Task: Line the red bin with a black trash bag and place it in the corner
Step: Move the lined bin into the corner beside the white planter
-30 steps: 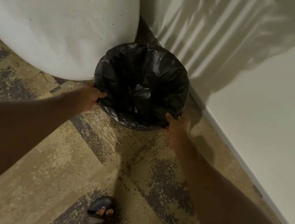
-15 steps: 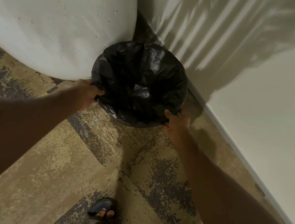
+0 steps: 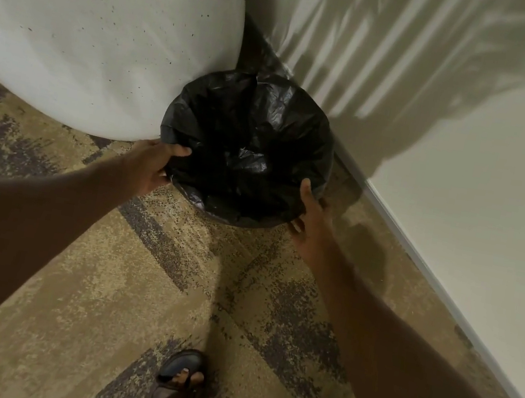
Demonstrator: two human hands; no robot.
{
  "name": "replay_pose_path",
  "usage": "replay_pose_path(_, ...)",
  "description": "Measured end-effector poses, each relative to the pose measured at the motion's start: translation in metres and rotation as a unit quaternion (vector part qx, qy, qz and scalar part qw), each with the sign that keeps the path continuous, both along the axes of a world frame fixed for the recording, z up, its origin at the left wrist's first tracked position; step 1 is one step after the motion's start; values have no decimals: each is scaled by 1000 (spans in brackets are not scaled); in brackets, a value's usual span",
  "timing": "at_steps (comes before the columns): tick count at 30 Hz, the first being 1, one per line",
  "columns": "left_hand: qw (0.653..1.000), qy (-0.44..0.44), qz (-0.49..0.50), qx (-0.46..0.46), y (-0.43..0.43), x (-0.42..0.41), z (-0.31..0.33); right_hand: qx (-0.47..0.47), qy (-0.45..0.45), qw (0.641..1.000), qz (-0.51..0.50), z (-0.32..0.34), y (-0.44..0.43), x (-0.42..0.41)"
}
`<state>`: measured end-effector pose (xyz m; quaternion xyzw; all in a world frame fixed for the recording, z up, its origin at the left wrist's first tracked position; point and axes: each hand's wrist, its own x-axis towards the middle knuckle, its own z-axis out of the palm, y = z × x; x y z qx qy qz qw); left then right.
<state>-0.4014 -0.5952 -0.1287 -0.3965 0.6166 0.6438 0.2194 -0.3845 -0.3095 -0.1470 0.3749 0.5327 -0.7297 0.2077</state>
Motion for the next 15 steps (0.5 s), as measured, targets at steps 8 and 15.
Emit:
replay_pose_path(8,983,-7,-31,-181,8,-2,4,137,23,988,67,13,-4,2)
replay_pose_path(15,792,249,-286,-479,16,11,29,506,215,792,265,32,16,17)
